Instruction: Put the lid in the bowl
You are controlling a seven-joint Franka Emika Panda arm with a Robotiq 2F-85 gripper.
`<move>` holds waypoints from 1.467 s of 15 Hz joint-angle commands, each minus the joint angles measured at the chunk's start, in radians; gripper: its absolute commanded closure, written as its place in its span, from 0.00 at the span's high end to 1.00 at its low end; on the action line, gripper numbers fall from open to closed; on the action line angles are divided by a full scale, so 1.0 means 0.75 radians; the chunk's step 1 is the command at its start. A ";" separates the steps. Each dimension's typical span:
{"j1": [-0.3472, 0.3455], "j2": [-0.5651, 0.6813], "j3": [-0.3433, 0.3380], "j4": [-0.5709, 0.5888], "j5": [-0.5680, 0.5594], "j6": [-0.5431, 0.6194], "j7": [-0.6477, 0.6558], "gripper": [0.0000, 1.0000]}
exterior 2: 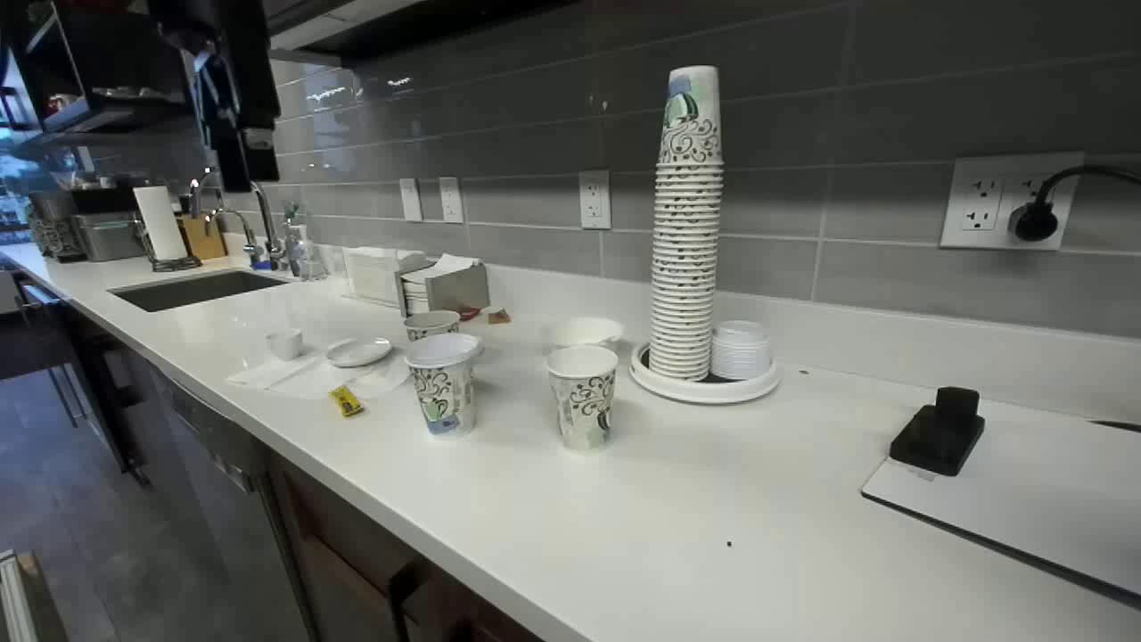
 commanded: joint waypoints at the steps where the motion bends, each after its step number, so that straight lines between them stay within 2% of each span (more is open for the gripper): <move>1: 0.020 0.001 -0.014 0.004 -0.008 -0.006 0.010 1.00; 8: 0.020 0.001 -0.014 0.004 -0.008 -0.006 0.010 1.00; 10: 0.057 0.022 -0.006 -0.012 0.043 0.038 0.009 1.00; 19: 0.377 0.263 0.091 -0.125 0.312 0.305 -0.203 1.00; 22: 0.437 0.384 0.182 -0.114 0.384 0.424 -0.129 1.00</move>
